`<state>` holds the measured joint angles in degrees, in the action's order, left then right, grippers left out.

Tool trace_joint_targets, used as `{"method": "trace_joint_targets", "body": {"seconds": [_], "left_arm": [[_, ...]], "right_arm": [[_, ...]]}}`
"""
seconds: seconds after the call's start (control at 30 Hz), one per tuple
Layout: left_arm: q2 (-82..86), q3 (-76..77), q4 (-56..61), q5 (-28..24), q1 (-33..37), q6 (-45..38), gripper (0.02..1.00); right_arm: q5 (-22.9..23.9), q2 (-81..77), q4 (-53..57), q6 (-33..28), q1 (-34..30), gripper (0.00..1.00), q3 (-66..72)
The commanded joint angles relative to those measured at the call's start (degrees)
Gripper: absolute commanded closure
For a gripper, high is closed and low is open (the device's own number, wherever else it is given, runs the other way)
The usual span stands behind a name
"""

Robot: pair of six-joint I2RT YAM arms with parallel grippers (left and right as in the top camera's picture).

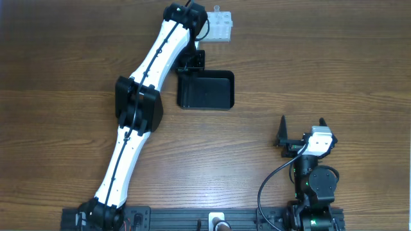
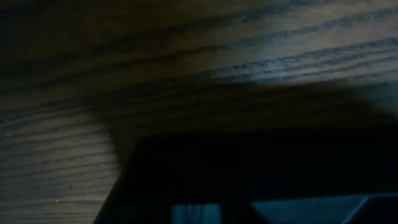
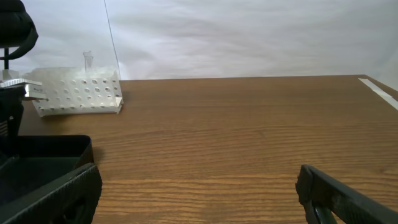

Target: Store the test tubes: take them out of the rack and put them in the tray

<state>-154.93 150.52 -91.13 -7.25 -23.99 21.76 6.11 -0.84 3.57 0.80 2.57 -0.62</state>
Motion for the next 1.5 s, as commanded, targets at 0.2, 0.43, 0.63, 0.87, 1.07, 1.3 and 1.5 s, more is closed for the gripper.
{"method": "trace_joint_targets", "body": {"seconds": [0.2,0.43,0.63,0.87,1.07,1.3,1.5], "left_arm": [[-1.0,0.4,-0.5,0.3,-0.4,-0.7,0.673],[1.5,6.6,-4.7,0.3,-1.9,-0.7,0.676],[7.3,9.1,-5.4,1.6,-2.2,0.0,0.636],[13.9,9.3,-3.3,6.4,-2.0,0.0,0.588],[19.4,9.3,0.4,10.5,-2.0,0.2,0.463],[25.2,9.1,4.7,16.2,-2.0,0.2,0.428],[30.5,4.8,8.3,18.9,-2.0,0.2,0.391]], "right_arm": [[-0.1,0.5,0.3,-0.5,0.1,0.009,0.3],[-0.1,0.5,0.3,-0.5,0.1,0.009,0.3],[-0.1,0.5,0.3,-0.5,0.1,0.007,0.3],[-0.1,0.5,0.3,-0.5,0.1,0.009,0.3],[-0.1,0.5,0.3,-0.5,0.1,0.007,0.3],[-0.1,0.5,0.3,-0.5,0.1,0.009,0.3],[-0.1,0.5,0.3,-0.5,0.1,0.007,0.3]]}}
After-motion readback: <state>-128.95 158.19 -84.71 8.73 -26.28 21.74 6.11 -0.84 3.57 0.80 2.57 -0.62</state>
